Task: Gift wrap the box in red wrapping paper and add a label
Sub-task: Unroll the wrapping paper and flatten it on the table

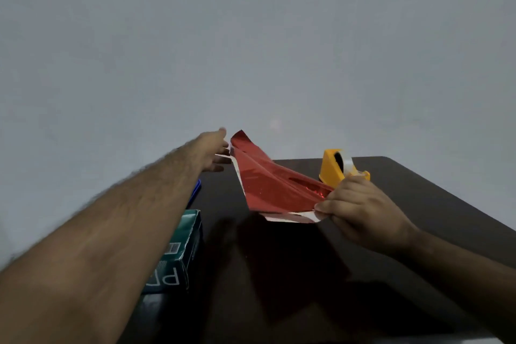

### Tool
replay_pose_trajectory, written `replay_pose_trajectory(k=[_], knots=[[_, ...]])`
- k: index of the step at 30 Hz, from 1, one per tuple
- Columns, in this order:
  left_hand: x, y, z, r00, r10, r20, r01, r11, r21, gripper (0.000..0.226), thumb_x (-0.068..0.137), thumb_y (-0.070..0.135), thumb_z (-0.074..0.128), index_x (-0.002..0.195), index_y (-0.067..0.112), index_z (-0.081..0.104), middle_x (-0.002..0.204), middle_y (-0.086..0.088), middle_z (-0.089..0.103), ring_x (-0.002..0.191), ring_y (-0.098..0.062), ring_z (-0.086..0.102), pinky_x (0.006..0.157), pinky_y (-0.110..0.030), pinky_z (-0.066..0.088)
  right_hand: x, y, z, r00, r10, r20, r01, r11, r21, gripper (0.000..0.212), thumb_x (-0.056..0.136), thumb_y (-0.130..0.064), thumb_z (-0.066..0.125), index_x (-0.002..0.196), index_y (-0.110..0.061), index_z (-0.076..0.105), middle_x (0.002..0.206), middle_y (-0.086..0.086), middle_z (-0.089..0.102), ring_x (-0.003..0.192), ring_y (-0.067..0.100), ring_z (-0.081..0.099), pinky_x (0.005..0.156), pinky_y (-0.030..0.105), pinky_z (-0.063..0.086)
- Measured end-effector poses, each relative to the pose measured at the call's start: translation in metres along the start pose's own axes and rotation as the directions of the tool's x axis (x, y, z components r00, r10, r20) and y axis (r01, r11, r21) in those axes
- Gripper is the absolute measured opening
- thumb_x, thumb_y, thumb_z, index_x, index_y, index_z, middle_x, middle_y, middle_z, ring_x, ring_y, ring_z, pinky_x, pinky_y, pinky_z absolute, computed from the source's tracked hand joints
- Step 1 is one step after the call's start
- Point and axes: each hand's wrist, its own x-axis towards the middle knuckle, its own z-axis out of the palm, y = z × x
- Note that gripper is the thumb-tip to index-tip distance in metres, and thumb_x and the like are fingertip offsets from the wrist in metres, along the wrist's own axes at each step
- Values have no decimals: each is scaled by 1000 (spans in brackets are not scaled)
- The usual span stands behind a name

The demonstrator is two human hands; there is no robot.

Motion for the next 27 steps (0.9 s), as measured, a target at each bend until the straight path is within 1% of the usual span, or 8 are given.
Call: replay_pose_trajectory(k=[4, 7, 11, 14, 18, 23, 25, 27], knots=[[-9, -3, -7, 985, 133, 113, -162, 939, 305, 46, 109, 52, 51, 134, 15, 64, 133, -4, 68, 117, -26, 68, 103, -46, 53, -1, -5, 12, 991, 115, 64, -119, 991, 54, 21, 92, -4, 68, 102, -18, 78, 97, -6, 77, 92, 14, 68, 99, 28, 44], [-24, -6, -20, 904, 248, 349, -409, 737, 538, 37, 102, 33, 73, 137, 22, 69, 140, 4, 66, 131, -17, 60, 111, -36, 46, -1, -6, 16, 960, 274, 53, -278, 954, 111, 20, 89, -3, 70, 103, -14, 79, 95, -3, 77, 93, 14, 64, 85, 14, 39], [-34, -25, -33, 808, 137, 573, -540, 562, 626, 77, 72, 36, 96, 143, 37, 65, 144, 11, 65, 135, -9, 57, 115, -32, 43, -7, -14, 19, 910, 412, 42, -408, 874, 264, 24, 95, -16, 55, 105, -17, 77, 100, -9, 75, 95, 11, 69, 83, 27, 52], [-42, -37, -17, 754, 89, 650, -635, 350, 689, 75, 76, 22, 96, 144, 32, 66, 140, 11, 67, 130, -9, 60, 112, -31, 45, -14, -16, 27, 890, 439, 121, -455, 846, 277, 30, 92, 6, 64, 106, -19, 76, 105, -10, 76, 102, 11, 70, 98, 35, 53], [-49, -49, 14, 681, 66, 730, -730, 140, 669, 65, 77, 25, 95, 139, 29, 72, 134, 11, 72, 117, -5, 61, 102, -23, 43, -14, -14, 23, 851, 390, 353, -489, 832, 260, 40, 87, 5, 64, 101, -31, 74, 106, -21, 72, 110, 6, 66, 109, 44, 49], [-41, -49, 23, 700, 112, 705, -714, 114, 691, 20, 84, 17, 85, 103, 24, 86, 91, 12, 80, 82, -7, 70, 84, -26, 50, -12, -14, 4, 776, 319, 543, -462, 875, 146, 33, 84, -29, 66, 114, -36, 77, 138, -13, 61, 130, 11, 52, 111, 35, 42], [-43, -40, 21, 711, 123, 693, -703, 159, 693, 16, 87, 18, 83, 101, 24, 83, 89, 13, 77, 84, -10, 71, 83, -29, 54, -9, -15, -7, 765, 342, 547, -504, 846, 176, 45, 72, -46, 59, 114, -39, 74, 132, -17, 57, 125, 13, 51, 106, 41, 43], [-48, -23, 21, 724, 149, 674, -689, 212, 693, 10, 92, 20, 81, 102, 20, 81, 88, 13, 73, 81, -3, 67, 77, -26, 51, -5, -19, -15, 836, 307, 455, -446, 864, 235, 39, 73, -46, 64, 109, -33, 72, 117, -13, 59, 111, 17, 55, 97, 44, 46]])
